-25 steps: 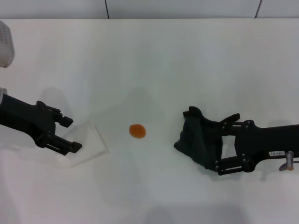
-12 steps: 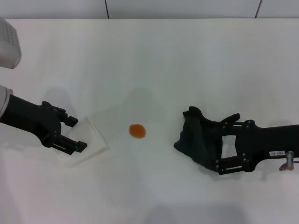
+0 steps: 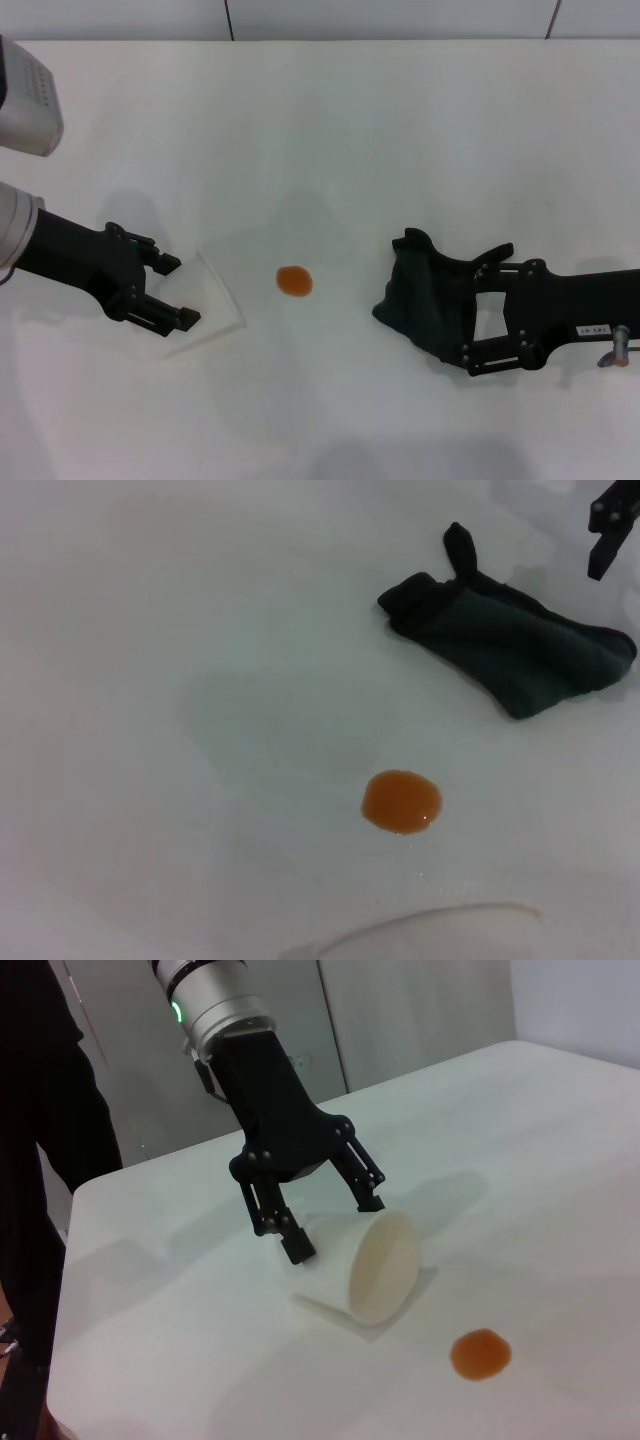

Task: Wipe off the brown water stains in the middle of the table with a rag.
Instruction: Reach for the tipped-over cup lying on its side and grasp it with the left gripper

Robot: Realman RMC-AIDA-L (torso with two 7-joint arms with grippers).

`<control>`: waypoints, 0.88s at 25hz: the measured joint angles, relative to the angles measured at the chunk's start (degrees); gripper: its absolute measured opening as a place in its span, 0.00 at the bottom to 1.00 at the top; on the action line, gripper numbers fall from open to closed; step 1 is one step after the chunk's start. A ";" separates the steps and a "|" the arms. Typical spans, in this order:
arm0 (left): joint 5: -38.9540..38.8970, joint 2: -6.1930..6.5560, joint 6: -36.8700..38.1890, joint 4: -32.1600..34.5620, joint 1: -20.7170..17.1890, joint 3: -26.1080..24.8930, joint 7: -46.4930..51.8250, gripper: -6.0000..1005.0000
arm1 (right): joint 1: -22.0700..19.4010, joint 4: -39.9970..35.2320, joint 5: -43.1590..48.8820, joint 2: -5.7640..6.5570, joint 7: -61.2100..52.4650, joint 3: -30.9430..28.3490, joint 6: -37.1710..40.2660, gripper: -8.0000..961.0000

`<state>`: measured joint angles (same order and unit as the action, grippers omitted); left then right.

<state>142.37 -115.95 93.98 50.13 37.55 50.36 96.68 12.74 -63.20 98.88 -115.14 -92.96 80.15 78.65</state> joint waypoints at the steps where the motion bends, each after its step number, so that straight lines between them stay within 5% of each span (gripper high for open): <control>1: 0.00 -0.04 -0.06 -0.01 -0.01 0.01 0.00 0.83 | 0.00 0.02 0.00 0.00 0.01 0.00 0.00 0.88; 22: 0.02 -0.58 0.93 0.43 -0.47 -0.26 0.92 0.83 | -0.10 0.10 -0.03 0.00 0.48 -0.13 0.17 0.88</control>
<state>142.40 -116.53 94.92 50.56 37.07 50.10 97.60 12.64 -63.10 98.85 -115.13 -92.48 80.02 78.82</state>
